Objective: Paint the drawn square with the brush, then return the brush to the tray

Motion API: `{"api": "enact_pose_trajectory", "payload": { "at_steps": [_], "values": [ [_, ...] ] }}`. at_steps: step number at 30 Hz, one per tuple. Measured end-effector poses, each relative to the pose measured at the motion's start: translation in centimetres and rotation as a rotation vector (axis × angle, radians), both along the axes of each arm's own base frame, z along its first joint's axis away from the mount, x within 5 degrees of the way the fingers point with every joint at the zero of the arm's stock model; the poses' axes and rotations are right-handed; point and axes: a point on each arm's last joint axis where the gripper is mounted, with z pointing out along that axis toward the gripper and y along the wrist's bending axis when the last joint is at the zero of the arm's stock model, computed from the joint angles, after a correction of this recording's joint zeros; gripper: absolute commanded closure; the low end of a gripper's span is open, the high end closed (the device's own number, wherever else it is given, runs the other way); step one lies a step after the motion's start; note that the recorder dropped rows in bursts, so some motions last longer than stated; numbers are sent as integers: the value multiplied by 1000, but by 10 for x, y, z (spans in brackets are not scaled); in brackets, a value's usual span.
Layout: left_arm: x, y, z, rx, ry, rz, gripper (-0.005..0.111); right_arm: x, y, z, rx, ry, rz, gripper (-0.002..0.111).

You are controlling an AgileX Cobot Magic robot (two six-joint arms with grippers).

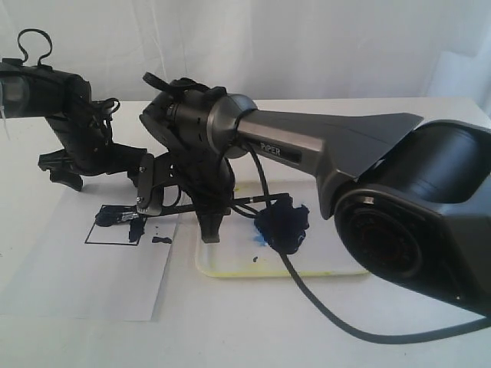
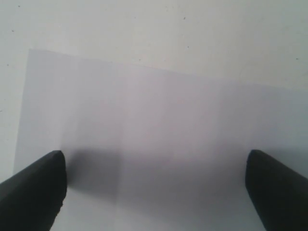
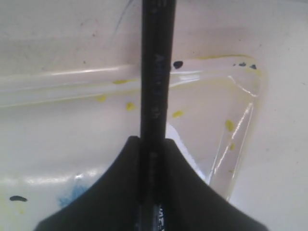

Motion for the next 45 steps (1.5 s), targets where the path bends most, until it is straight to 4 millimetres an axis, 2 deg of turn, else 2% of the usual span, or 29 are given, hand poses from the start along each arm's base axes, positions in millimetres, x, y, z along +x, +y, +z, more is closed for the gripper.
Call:
{"api": "enact_pose_trajectory", "payload": {
  "at_steps": [12,29,45],
  "values": [
    [0,0,0,1,2,0,2,-15,14,1,-47,0,99,108],
    [0,0,0,1,2,0,2,-9,10,4,-88,-67,74,108],
    [0,0,0,1,4,0,2,-3,15,6,-29,-145,58,108]
  ]
}}
